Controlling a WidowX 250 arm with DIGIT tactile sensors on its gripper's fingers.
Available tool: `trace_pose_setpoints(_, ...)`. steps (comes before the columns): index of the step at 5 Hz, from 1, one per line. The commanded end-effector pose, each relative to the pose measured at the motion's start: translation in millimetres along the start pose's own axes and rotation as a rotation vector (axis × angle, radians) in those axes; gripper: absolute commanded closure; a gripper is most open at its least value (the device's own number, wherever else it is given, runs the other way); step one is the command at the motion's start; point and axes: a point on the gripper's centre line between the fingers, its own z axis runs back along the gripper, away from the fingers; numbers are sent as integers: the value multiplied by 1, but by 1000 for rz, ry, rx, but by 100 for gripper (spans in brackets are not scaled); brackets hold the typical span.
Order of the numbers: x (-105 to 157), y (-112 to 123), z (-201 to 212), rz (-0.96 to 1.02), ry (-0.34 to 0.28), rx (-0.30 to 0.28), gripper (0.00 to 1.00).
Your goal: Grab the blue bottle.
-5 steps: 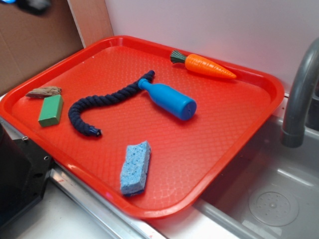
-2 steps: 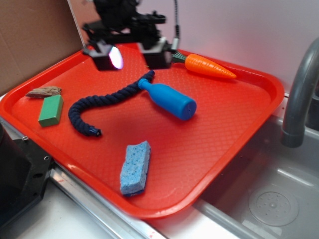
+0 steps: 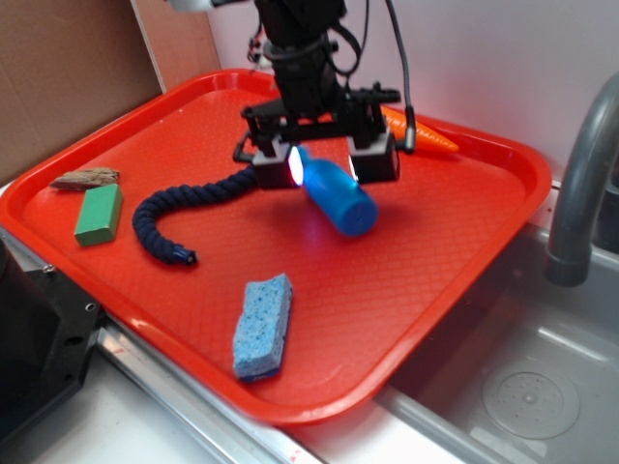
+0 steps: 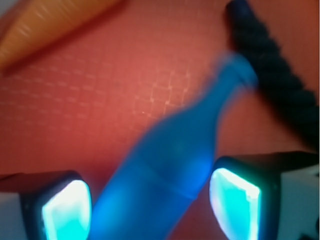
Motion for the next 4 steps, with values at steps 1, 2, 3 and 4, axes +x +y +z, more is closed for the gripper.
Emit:
trace_pose_setpoints(1,0,10,-1,25,-25,14,0)
trace_pose_setpoints(2,-1,20,14,1,-56,15,100)
trace_pose_setpoints(3,4,34,60,-248,-38,-8,100)
trace_pose_setpoints(4,9,49,112,-444,-68,-9,100)
